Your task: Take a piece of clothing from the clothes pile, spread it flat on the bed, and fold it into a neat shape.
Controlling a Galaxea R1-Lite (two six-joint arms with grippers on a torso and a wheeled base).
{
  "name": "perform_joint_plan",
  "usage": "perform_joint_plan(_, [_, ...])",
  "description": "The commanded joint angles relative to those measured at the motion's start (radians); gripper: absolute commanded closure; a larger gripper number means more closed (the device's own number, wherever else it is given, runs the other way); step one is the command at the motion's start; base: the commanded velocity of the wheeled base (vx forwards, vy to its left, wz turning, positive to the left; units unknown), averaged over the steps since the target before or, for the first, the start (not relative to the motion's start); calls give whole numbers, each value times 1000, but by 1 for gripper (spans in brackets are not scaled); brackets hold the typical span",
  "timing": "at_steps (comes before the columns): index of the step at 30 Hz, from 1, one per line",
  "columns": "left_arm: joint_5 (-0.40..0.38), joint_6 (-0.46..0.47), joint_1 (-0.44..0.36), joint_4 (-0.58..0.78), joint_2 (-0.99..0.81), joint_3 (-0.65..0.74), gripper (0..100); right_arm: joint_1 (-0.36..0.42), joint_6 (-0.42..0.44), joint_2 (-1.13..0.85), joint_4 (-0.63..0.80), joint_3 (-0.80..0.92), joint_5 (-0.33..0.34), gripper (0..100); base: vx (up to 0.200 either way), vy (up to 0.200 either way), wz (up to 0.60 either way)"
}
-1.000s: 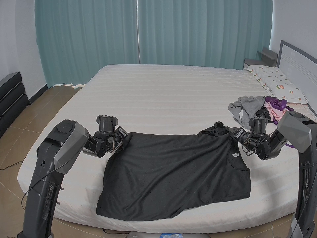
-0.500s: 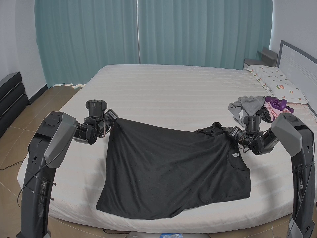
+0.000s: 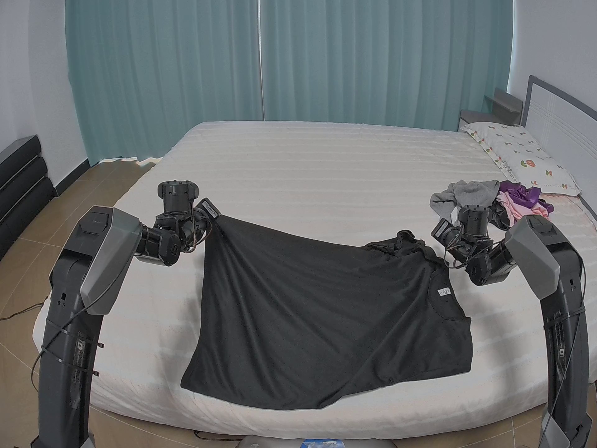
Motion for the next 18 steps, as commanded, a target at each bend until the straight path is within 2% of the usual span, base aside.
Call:
perform_joint_plan(1, [1,2,1,-1,-6,2,100,-4,-1,-32,-11,23,1,100,0,0,0])
perform_joint_plan(4, [10,2,1,-1,-1,5,100,-3,-13,-62,-12,99,31,100,0,0,0])
perform_joint_plan(5, [12,2,1,-1,0,5,100,-1,-19,-67,-15,112,47,0,0,0,0])
perform_joint_plan(7, [16,2,1,-1,2,8,100,4,-47,-79,-9,148,90,0,0,0,0])
perform_joint_plan(9, [18,2,1,-1,0,13,100,7,-93,-84,-9,178,102,0,0,0,0])
perform_joint_plan(18, [19,0,-1,-1,-23,84,100,28,-248,-25,72,148,106,0,0,0,0])
